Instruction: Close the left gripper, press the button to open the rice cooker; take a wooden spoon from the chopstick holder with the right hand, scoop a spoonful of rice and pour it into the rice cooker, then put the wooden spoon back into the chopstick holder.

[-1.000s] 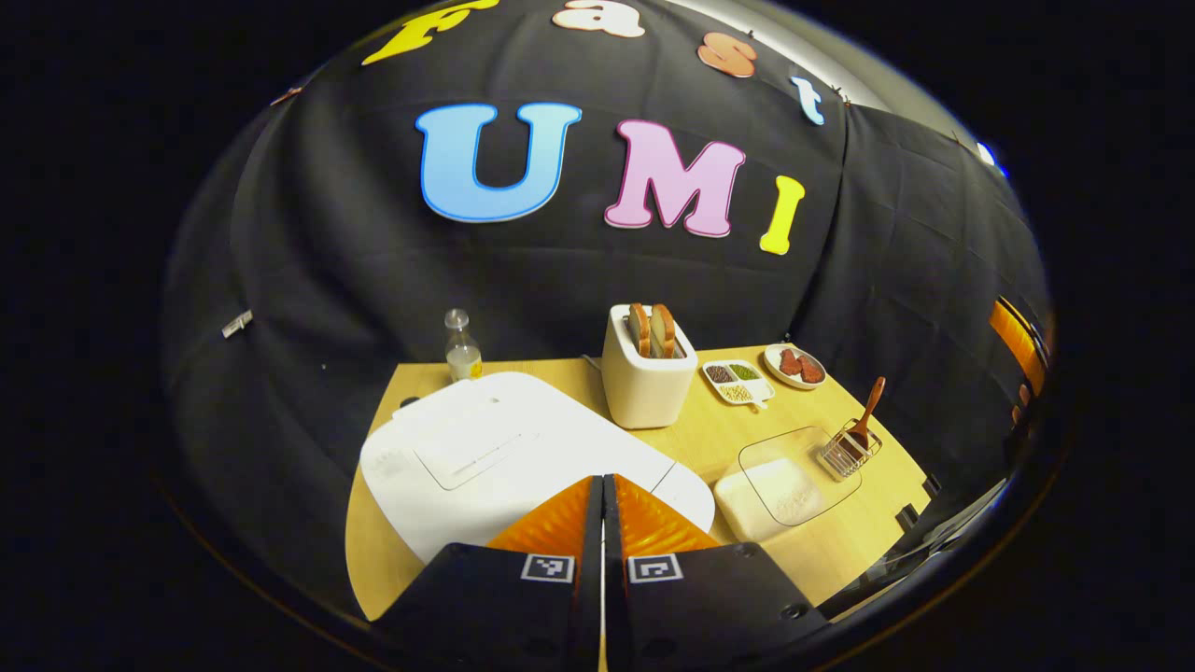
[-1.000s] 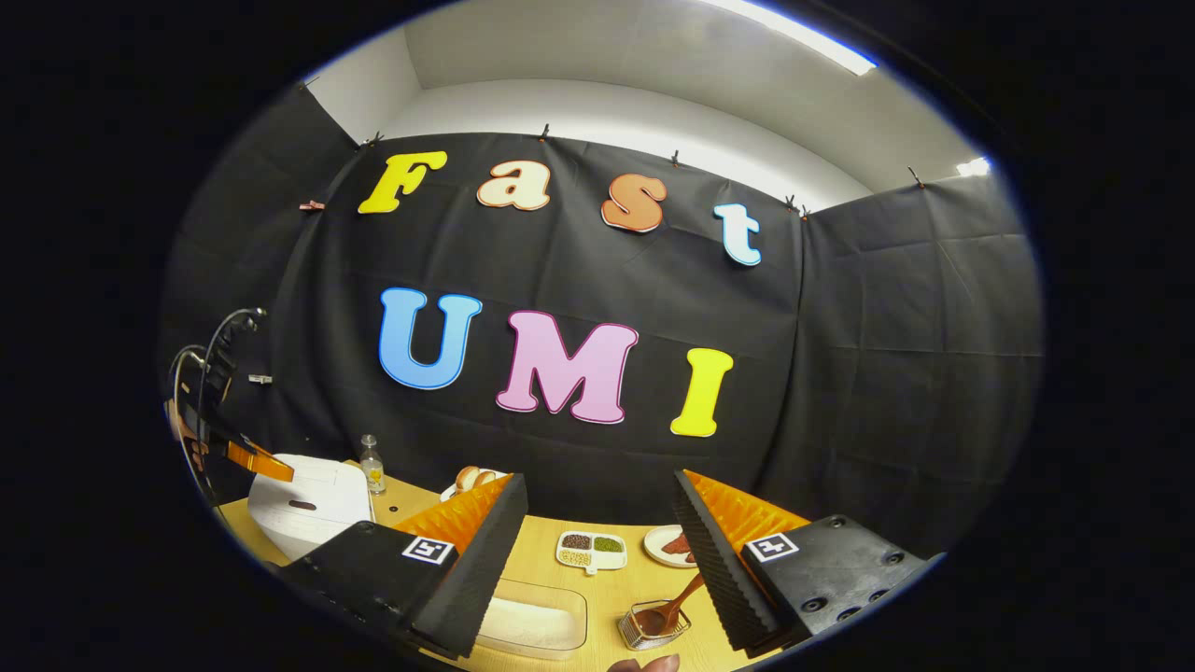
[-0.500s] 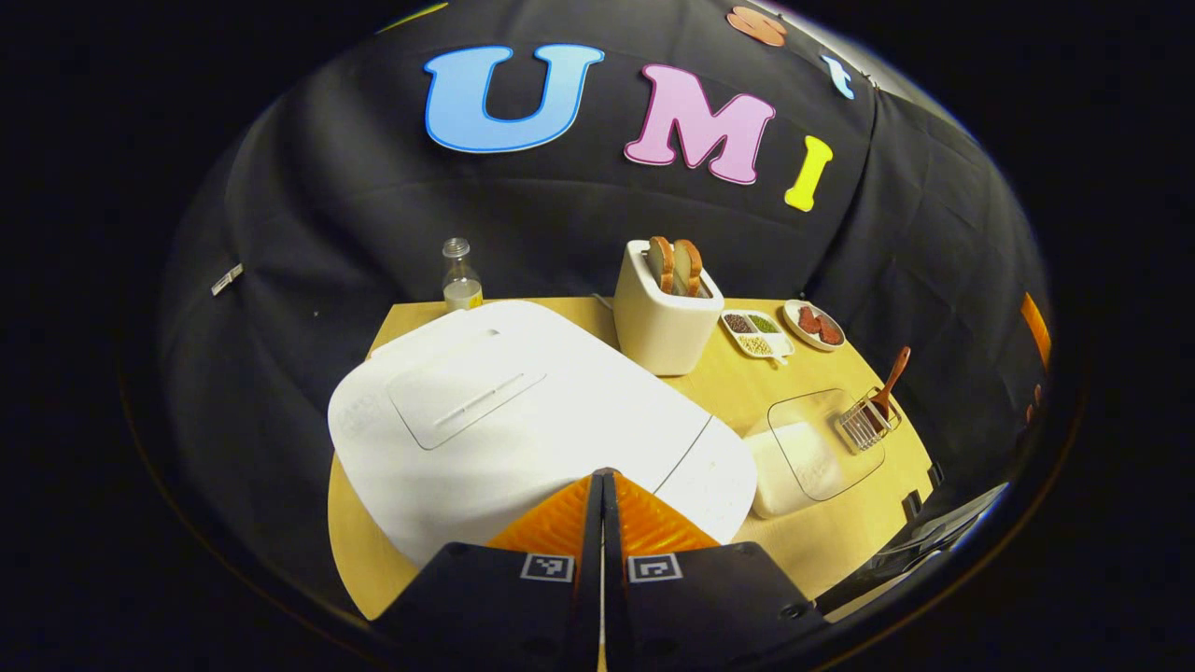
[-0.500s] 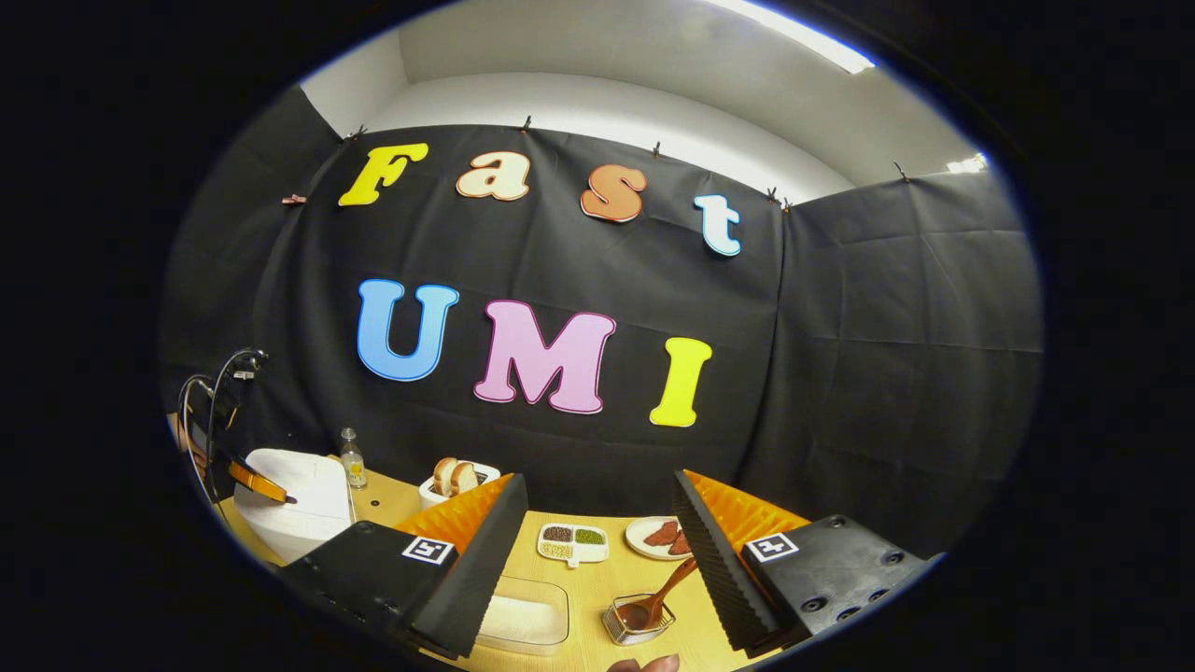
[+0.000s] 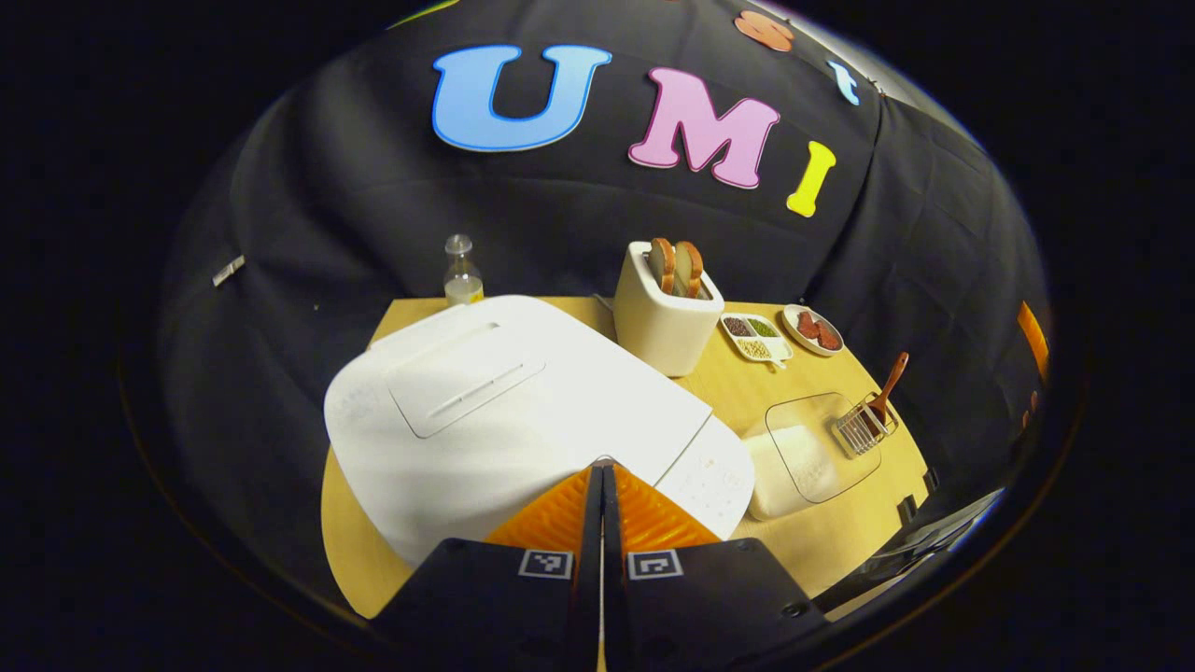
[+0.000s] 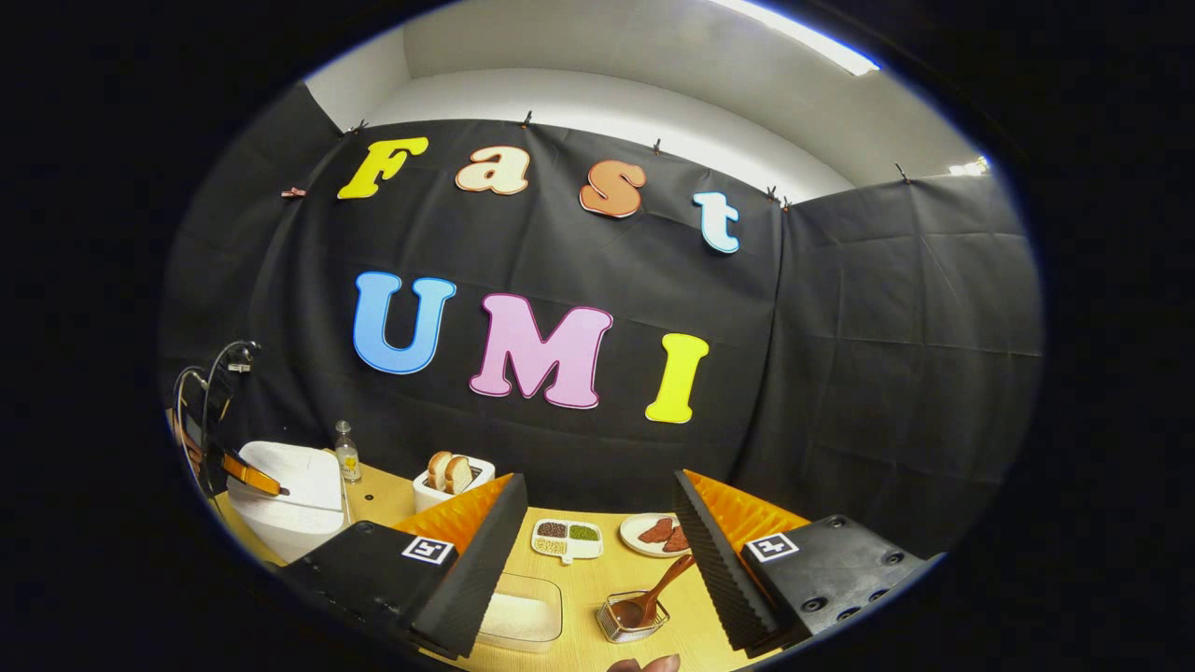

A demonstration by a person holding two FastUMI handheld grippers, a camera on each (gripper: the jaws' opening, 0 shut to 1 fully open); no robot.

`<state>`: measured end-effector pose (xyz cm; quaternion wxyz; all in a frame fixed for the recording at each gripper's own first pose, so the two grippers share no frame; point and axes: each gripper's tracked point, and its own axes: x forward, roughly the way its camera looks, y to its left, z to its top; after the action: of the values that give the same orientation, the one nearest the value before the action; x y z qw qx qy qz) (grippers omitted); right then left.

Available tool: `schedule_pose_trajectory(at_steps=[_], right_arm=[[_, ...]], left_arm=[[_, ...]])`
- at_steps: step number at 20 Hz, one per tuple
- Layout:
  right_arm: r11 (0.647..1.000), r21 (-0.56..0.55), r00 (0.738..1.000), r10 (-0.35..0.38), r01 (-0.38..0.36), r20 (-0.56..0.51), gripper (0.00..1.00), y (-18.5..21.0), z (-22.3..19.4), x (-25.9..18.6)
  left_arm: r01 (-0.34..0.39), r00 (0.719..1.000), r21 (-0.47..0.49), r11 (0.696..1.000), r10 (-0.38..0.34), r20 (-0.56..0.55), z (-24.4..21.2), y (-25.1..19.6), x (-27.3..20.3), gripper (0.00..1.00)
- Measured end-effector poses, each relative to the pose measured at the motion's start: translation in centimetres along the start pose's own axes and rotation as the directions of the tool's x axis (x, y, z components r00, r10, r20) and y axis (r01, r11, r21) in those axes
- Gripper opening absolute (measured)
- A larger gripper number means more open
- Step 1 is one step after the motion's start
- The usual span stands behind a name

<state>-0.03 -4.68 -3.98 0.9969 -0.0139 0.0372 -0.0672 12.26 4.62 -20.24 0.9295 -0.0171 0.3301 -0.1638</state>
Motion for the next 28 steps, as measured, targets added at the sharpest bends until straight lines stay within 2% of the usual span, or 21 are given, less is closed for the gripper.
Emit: schedule_pose_trajectory(at_steps=[2,4,6,8,10,12,13,14,15,17,18,19,23,28], right_arm=[[1.000,0.000,1.000,-0.003,0.003,-0.013,0.97,-0.1,-0.3,0.2],[1.000,0.000,1.000,-0.007,0.007,-0.016,0.97,-0.3,-0.4,0.0],[1.000,0.003,1.000,-0.012,0.012,-0.010,0.97,-0.5,-0.1,-0.2],[1.000,0.002,1.000,-0.013,0.013,-0.006,0.97,-0.7,-0.1,-0.3],[1.000,0.002,1.000,-0.019,0.019,-0.003,0.97,-1.3,-0.2,-0.5],[1.000,0.014,1.000,-0.014,0.014,-0.012,0.97,-1.6,-0.5,-0.6],[1.000,0.024,1.000,-0.010,0.010,-0.015,0.97,-1.7,-0.7,-0.6],[1.000,0.031,1.000,-0.003,0.003,-0.017,0.97,-1.8,-0.9,-0.5],[0.999,0.032,1.000,0.004,-0.003,-0.018,0.97,-2.0,-1.1,-0.4],[0.999,0.028,0.999,0.024,-0.024,-0.029,0.97,-2.3,-2.0,0.0],[0.999,0.029,0.999,0.037,-0.036,-0.036,0.98,-2.5,-2.5,0.2],[0.998,0.035,0.998,0.047,-0.045,-0.044,0.97,-2.8,-3.0,0.4],[0.992,0.083,0.991,0.097,-0.090,-0.088,0.97,-3.7,-5.5,1.4],[0.985,0.138,0.979,0.128,-0.106,-0.161,0.98,-5.9,-9.5,2.8]], left_arm=[[-0.065,0.989,0.041,0.997,0.059,0.138,3.5,0.6,-1.7,0.07],[-0.178,0.945,0.045,0.983,0.158,0.287,7.6,2.1,-4.2,0.08],[-0.295,0.868,0.054,0.954,0.244,0.434,11.8,3.5,-7.4,0.09],[-0.386,0.787,0.073,0.920,0.287,0.545,14.5,3.6,-9.9,0.09],[-0.438,0.720,0.064,0.897,0.307,0.623,16.0,3.1,-12.1,0.11],[-0.437,0.679,0.012,0.899,0.322,0.660,17.0,2.2,-13.7,0.26],[-0.435,0.668,-0.015,0.900,0.334,0.665,16.9,1.9,-14.3,0.27],[-0.440,0.653,-0.034,0.897,0.346,0.673,16.8,1.7,-15.1,0.45],[-0.443,0.640,-0.049,0.895,0.354,0.682,16.4,1.4,-15.7,0.53],[-0.433,0.627,-0.085,0.897,0.367,0.687,15.5,0.6,-17.1,0.74],[-0.418,0.634,-0.099,0.903,0.368,0.680,15.1,0.1,-17.4,0.75],[-0.412,0.642,-0.110,0.904,0.374,0.669,14.1,-0.6,-17.7,0.98],[-0.427,0.655,-0.136,0.894,0.409,0.636,12.0,-1.1,-17.9,0.96],[-0.431,0.654,-0.154,0.889,0.426,0.625,10.8,-3.4,-17.9,0.96]])
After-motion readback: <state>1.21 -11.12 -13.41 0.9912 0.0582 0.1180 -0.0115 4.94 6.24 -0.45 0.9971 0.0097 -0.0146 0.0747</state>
